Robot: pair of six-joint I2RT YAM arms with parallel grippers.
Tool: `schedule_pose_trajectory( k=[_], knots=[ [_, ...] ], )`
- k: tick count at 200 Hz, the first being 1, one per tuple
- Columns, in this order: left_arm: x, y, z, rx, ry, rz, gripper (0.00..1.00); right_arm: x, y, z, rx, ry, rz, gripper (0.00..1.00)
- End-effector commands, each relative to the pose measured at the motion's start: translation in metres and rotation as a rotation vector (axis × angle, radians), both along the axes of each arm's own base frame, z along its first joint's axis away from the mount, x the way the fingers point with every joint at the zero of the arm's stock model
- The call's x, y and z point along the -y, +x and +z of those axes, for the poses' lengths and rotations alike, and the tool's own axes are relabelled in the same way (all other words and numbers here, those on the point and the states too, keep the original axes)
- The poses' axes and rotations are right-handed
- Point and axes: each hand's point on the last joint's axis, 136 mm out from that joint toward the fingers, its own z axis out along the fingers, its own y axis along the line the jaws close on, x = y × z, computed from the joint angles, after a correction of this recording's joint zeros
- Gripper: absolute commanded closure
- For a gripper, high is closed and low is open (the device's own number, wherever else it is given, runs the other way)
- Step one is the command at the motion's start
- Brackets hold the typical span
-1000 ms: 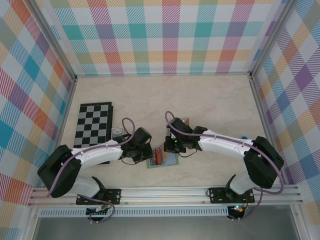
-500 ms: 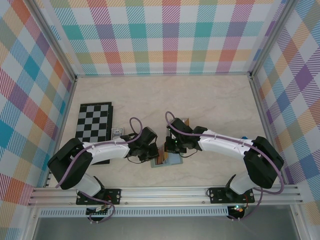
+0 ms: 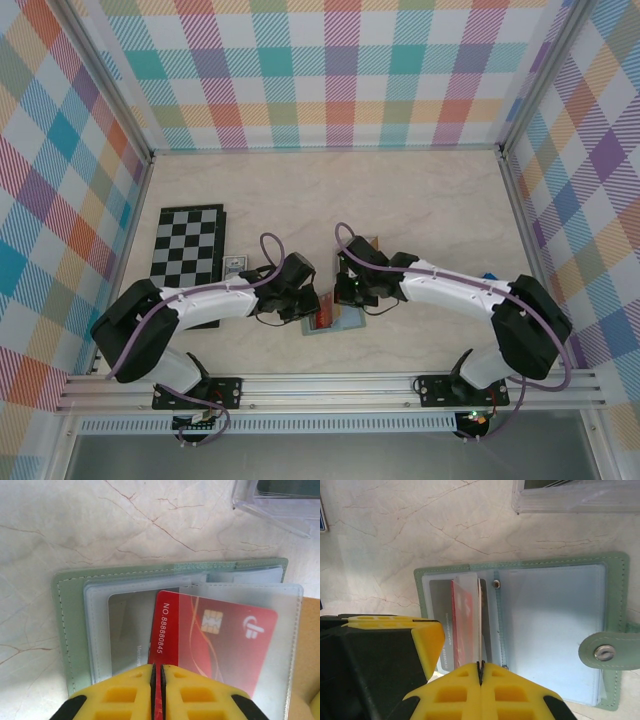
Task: Put the credit cards into the card holder
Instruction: Insert the credit card into the card slot.
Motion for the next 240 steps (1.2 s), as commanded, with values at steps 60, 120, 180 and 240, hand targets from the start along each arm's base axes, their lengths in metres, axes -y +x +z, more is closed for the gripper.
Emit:
schedule_pose_trajectory(
  k=[60,120,180,240],
  knots=[
    [-0.002,-0.009,-0.002,-0.025,0.057,-0.042,0.9,0.004,-0.001,0.003,-0.008,0.02,-0.017,0.97],
    [0.01,-0.008,-0.012,-0.056,0.043,-0.062,0.92,-0.001,-0.003,0.0,-0.024,0.035,-0.001,0.97],
    [0.032,-0.004,-0.006,-0.037,-0.006,-0.114,0.92,0.008,-0.003,0.001,-0.015,0.025,-0.027,0.96],
    [0.048,0.003,-0.003,-0.028,-0.054,-0.109,0.92,0.018,-0.002,0.006,-0.013,0.037,-0.045,0.96]
  ],
)
